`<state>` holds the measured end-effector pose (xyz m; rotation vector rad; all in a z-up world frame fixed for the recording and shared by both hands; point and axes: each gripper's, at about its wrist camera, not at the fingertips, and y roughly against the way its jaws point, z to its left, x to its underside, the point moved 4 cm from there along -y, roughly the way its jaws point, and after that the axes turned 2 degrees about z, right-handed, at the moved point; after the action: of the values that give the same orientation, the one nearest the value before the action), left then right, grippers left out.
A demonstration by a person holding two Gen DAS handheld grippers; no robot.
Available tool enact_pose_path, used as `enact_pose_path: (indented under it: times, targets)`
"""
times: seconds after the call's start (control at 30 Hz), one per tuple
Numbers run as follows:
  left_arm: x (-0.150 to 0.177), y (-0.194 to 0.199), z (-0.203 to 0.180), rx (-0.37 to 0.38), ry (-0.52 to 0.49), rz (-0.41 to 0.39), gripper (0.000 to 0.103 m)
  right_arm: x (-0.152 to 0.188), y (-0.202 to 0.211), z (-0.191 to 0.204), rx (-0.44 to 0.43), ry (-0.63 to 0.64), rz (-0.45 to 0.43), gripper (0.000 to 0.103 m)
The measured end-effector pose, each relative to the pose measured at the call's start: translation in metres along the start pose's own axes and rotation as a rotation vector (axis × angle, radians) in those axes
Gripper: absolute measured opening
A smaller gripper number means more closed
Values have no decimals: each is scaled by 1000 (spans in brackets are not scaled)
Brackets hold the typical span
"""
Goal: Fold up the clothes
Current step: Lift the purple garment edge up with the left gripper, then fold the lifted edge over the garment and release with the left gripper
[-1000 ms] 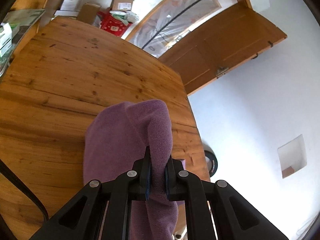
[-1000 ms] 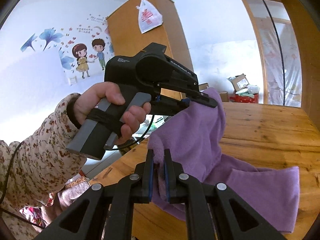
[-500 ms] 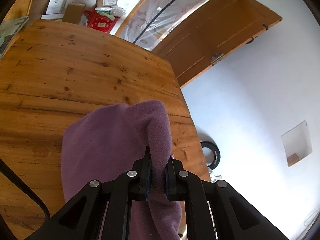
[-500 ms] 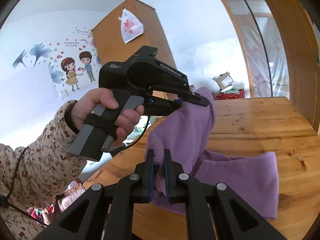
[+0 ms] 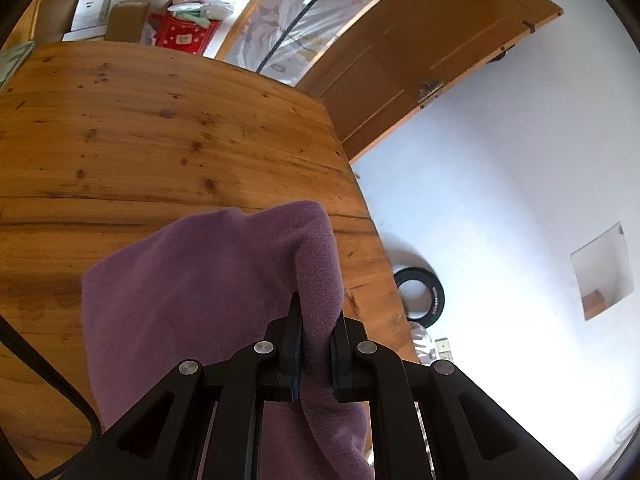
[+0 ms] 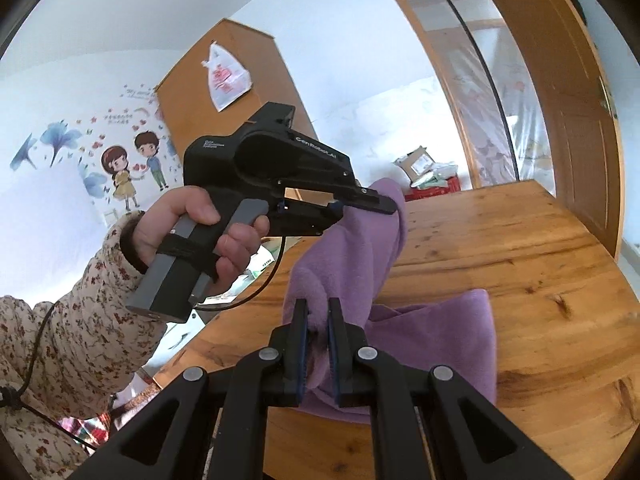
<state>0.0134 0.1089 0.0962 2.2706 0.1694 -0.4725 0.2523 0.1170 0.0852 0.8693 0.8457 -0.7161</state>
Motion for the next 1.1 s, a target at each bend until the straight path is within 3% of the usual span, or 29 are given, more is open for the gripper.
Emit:
enact_pose_path:
  times: [0.23,1.1]
  targets:
    - [1,-29,-6,-8,6,41,11,6,5,-33,28,-52,14,9]
    - [8,-115,3,-28,31,169,14,43,-5,-96,99,-176,107,10]
